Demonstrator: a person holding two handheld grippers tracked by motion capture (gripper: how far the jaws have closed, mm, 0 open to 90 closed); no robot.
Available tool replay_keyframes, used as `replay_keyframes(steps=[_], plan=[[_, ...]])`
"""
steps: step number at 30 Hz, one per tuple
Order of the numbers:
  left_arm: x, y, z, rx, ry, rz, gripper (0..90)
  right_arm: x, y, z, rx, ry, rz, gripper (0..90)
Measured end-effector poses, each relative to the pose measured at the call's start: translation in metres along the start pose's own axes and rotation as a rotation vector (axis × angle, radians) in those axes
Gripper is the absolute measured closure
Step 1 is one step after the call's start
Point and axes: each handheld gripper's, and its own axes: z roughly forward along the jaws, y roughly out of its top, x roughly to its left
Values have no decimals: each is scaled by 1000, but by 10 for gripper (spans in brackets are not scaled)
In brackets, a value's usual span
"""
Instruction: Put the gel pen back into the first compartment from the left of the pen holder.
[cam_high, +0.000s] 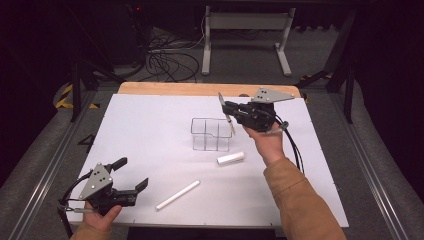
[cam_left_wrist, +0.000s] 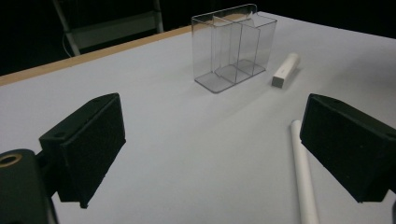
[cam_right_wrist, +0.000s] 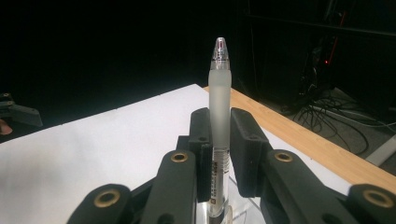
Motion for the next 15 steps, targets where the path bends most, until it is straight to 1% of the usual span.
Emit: replay_keyframes(steps=[7,15], plan=[[0,0,0,1,-1,0,74,8,1,16,-28,1,-50,798],[1,0,0,0,-2,0,74,13,1,34,-40,1,-50,796]])
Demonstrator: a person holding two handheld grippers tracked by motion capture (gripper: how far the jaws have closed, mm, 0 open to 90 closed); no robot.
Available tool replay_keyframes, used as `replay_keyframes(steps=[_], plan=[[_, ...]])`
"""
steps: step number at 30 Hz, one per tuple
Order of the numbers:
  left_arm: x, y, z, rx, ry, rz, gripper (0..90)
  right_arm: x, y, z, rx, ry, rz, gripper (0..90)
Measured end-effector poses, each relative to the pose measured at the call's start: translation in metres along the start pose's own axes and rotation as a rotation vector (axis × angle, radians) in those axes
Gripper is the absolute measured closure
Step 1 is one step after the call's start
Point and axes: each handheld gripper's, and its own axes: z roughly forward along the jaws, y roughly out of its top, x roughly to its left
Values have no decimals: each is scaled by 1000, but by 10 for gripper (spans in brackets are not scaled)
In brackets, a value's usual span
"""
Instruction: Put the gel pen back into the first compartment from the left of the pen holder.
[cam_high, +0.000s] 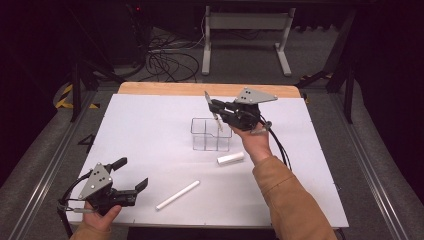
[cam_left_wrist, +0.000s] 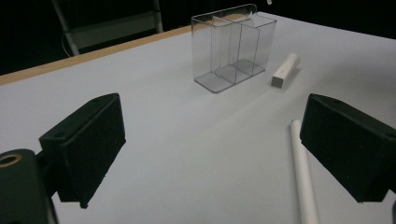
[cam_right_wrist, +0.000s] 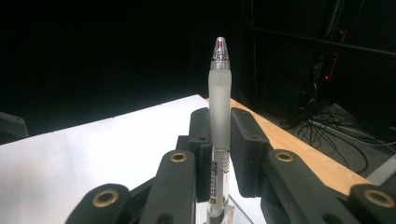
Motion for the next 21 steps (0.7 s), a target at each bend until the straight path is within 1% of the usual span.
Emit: replay_keyframes(steps=[13,18,21], plan=[[0,0,-1,-2,-3,4,74,6,-2,22,-18,9,13,796],[0,0,0,-4,-5,1,74,9,-2,30,-31,13,5,796],[0,0,0,-2,-5,2,74,12,-2,36,-33,21,9,796]])
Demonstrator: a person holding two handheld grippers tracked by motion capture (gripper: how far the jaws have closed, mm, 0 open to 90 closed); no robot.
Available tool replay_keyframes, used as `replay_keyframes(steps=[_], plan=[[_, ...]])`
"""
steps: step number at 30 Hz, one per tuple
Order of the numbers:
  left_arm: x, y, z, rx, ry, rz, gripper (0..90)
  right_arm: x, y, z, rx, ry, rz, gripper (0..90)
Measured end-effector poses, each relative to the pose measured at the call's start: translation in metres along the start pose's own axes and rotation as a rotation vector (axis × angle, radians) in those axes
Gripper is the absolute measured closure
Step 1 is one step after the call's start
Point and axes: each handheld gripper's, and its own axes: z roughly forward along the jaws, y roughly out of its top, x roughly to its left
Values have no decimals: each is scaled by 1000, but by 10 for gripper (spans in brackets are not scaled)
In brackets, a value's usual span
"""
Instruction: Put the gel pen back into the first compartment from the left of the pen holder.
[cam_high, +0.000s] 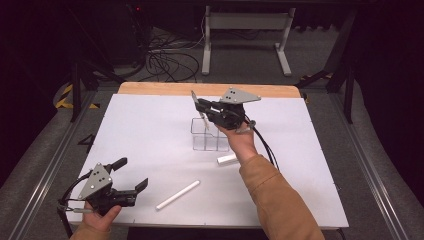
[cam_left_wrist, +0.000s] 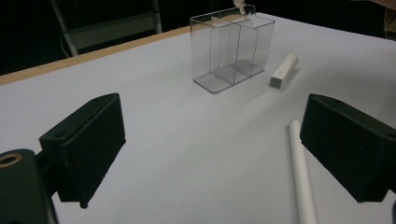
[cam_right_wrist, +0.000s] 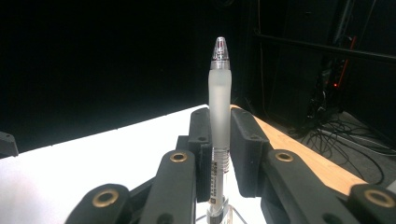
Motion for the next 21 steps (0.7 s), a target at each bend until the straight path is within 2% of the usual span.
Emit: replay_keyframes(steps=[13,21], plan=[[0,0,1,0,-3,-1,74,8,-4,16,0,10,-3,794],[-1,0,1,2,-5,0,74,8,-6,19,8,1,-4,794]])
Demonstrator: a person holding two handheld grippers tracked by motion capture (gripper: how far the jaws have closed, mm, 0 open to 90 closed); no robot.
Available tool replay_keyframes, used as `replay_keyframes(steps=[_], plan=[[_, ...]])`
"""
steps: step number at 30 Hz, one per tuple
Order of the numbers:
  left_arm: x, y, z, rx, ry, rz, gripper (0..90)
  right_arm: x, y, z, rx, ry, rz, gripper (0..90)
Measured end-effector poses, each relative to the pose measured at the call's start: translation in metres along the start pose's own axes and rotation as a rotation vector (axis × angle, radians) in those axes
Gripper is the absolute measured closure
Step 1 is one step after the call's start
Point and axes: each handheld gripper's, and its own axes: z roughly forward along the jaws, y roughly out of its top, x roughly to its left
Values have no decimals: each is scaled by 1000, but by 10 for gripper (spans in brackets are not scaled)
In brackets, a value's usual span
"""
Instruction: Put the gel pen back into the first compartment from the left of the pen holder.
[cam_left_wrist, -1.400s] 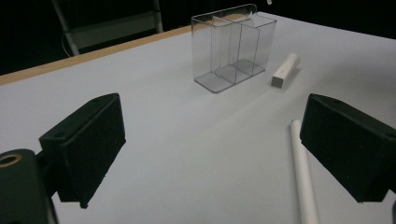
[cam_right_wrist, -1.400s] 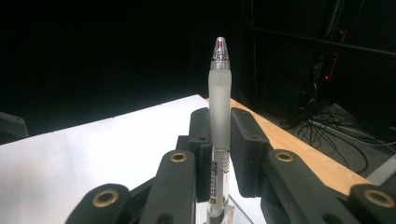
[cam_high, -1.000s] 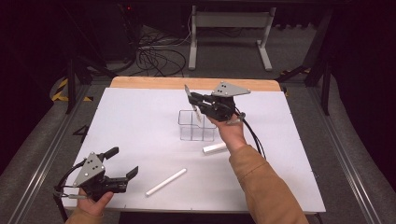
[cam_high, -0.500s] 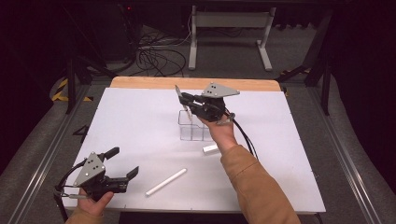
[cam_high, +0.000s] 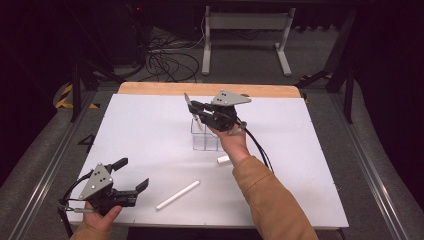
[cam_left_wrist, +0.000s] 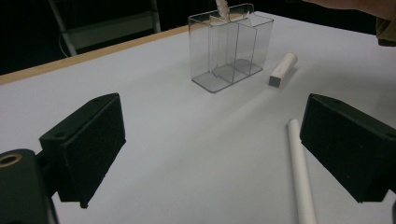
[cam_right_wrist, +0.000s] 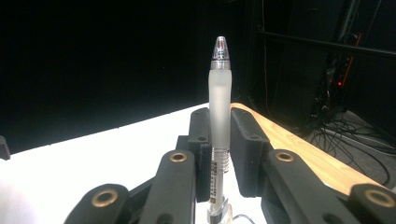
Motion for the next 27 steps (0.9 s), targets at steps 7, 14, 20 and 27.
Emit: replay_keyframes(steps=[7,14,20,27], plan=[[0,0,0,0,-1,-1,74,-2,-2,-1,14,-16,7,679],[0,0,0,0,-1,-1,74,-2,-3,-6,51,-39,19,465],[0,0,1,6,-5,-2,74,-4,-1,-18,72,-43,22,381],[0,1,1,6,-19,-13,64,-2,6,-33,86,-34,12,314]])
